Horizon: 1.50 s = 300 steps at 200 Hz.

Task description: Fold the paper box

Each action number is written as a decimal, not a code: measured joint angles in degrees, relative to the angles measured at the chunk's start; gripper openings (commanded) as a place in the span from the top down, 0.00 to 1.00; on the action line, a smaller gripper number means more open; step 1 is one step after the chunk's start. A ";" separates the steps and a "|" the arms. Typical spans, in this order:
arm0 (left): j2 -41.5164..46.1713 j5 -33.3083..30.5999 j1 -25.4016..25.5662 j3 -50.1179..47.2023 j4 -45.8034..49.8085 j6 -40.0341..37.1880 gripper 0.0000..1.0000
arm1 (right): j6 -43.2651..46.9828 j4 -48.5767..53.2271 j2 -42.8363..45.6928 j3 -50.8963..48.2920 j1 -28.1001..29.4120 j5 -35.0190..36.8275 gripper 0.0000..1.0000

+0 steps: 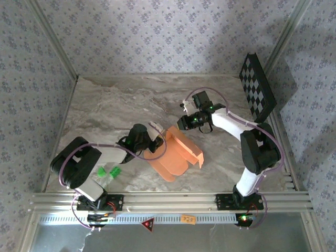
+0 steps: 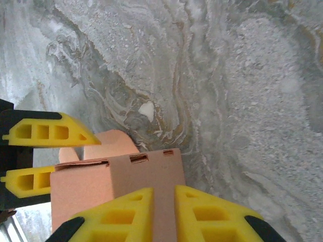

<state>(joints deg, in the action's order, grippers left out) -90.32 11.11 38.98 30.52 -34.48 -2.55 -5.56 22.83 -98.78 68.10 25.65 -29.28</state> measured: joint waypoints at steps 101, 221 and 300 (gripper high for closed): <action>-2.05 3.91 -2.25 1.60 0.00 -0.02 0.81 | 0.44 1.40 2.34 0.87 0.79 -5.31 0.59; -5.22 6.25 -2.99 1.77 -0.24 -0.02 0.83 | 0.52 1.84 -2.32 1.92 2.43 -7.65 0.67; -7.54 7.61 -3.37 3.65 -0.17 -0.04 0.86 | 0.63 1.86 -2.67 2.25 2.43 -7.89 0.67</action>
<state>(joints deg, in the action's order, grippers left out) -97.86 18.72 35.62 34.17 -34.65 -2.59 -4.93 24.69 -101.45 70.35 28.08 -37.17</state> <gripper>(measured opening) 0.140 0.328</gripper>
